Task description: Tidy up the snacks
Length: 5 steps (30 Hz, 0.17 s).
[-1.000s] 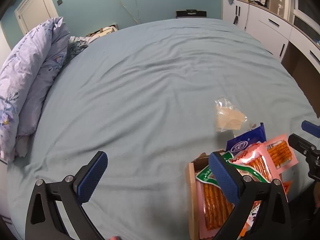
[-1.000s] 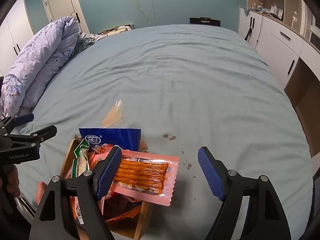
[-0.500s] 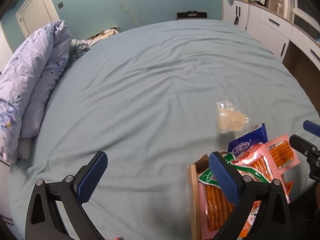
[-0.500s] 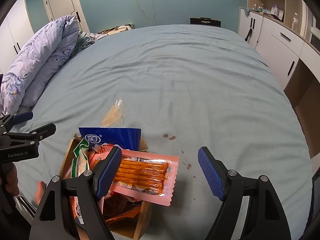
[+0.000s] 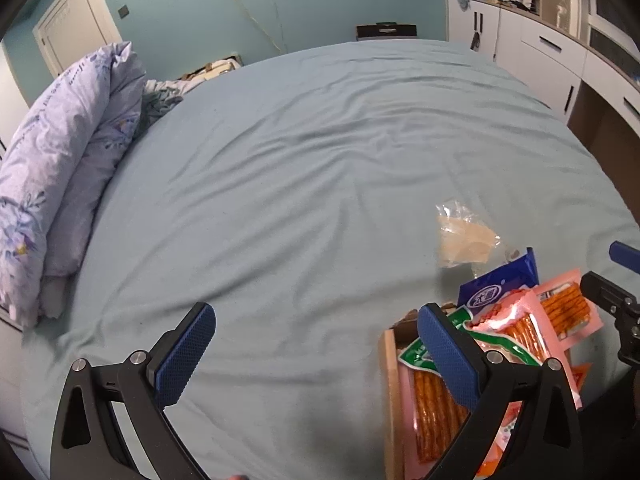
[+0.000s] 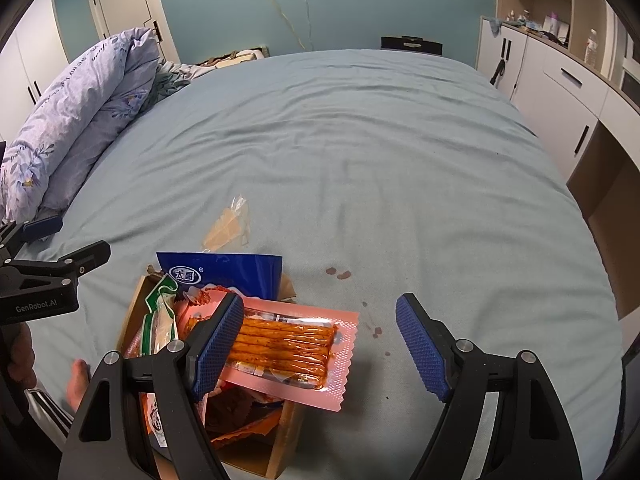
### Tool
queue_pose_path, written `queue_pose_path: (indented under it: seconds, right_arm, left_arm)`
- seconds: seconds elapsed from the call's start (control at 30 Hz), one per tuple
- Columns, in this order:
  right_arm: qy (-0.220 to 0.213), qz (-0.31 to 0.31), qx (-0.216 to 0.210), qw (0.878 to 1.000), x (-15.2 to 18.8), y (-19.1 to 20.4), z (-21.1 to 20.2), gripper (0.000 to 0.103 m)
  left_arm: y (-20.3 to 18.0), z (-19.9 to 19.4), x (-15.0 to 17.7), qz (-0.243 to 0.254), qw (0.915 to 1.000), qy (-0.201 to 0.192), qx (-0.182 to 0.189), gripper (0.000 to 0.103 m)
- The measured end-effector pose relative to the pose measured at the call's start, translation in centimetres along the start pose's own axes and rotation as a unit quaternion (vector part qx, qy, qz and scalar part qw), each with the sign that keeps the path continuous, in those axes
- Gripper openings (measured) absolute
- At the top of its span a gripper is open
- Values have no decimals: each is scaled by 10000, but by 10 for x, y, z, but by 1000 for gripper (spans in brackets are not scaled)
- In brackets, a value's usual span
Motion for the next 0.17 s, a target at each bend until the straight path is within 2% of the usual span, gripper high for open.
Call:
queue_pose_path:
  seconds: [0.17]
  right_arm:
    - [9,-48,6,10000,-1,-1,1,78]
  left_arm:
    - [0,-1,1,3,9999,-7,108,103]
Point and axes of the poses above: each gripper's, at about its wrist camera, not at the fingertips, and z roughly the way its jaws point, y to its left, x to its underside, the point moved 2 cm from there along z, roughly the way its jaws point, and after that the axes turned 1 degree about y, right-handed, at the moved point
